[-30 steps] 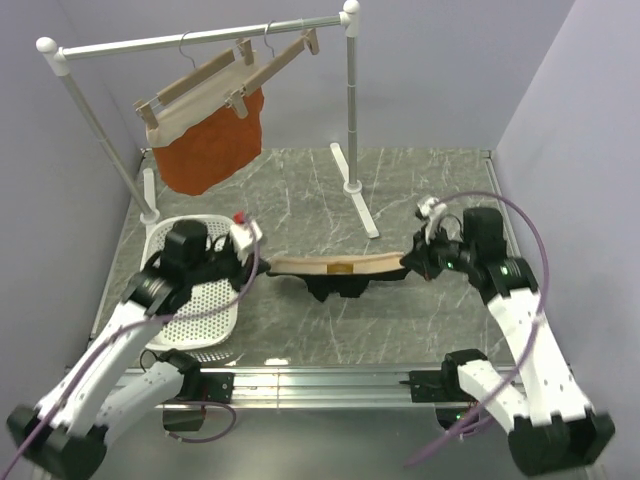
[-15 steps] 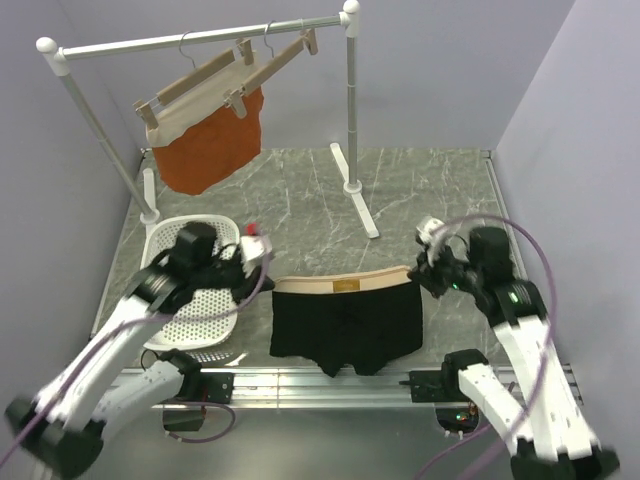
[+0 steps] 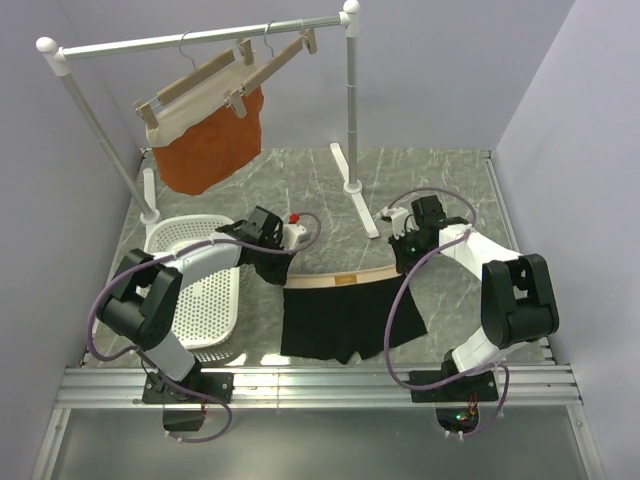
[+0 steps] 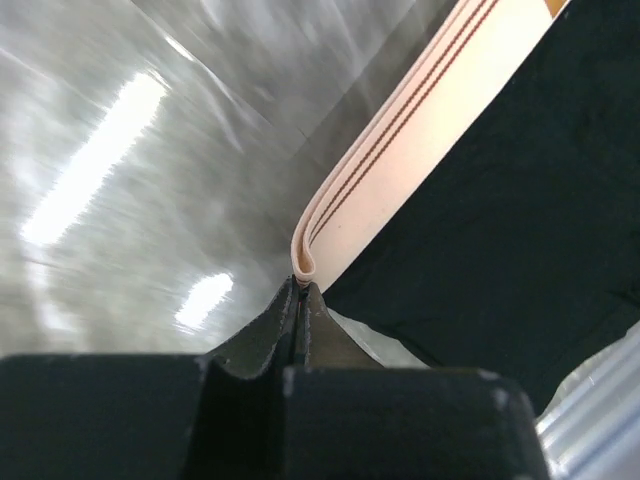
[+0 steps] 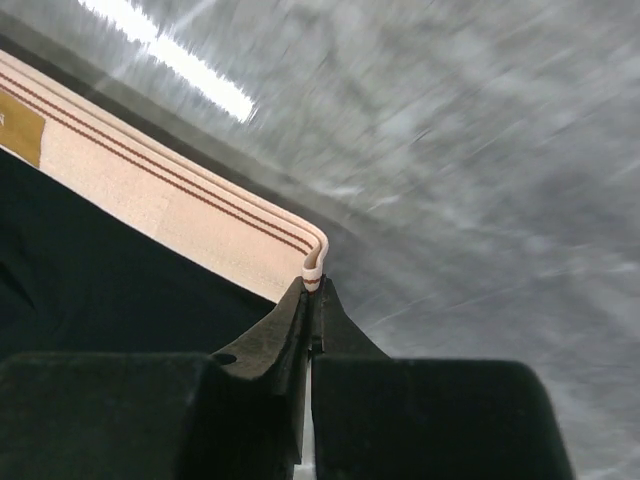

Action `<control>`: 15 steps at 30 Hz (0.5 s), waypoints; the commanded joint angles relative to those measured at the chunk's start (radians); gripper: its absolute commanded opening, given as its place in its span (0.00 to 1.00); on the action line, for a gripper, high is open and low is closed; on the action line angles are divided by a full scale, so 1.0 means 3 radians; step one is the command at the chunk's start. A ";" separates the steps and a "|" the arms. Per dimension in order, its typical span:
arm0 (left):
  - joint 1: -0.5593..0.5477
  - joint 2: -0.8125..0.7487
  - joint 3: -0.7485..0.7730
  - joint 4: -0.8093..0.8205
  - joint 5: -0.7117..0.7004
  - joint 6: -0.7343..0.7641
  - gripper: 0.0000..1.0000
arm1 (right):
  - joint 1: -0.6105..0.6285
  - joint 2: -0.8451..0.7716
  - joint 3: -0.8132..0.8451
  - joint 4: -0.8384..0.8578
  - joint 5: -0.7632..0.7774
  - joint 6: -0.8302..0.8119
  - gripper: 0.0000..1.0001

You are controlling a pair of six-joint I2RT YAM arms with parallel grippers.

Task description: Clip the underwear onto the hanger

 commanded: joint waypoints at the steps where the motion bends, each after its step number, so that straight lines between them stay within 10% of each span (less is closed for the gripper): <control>1: 0.0045 0.0010 0.0140 0.0018 -0.0391 -0.0039 0.00 | -0.0027 -0.0048 0.0159 0.0154 0.0367 0.0029 0.00; 9: 0.0055 0.0010 -0.0013 -0.0257 -0.0641 0.0104 0.00 | 0.0070 0.0197 0.0297 -0.0067 0.0305 0.0106 0.21; 14: 0.0066 -0.0158 -0.0141 -0.0309 -0.0810 0.0160 0.06 | 0.0208 0.0187 0.0297 -0.0021 0.0510 0.0224 0.91; 15: 0.0066 -0.0189 -0.0166 -0.0304 -0.0820 0.0165 0.09 | 0.0208 0.0162 0.0337 -0.0046 0.0535 0.0234 0.91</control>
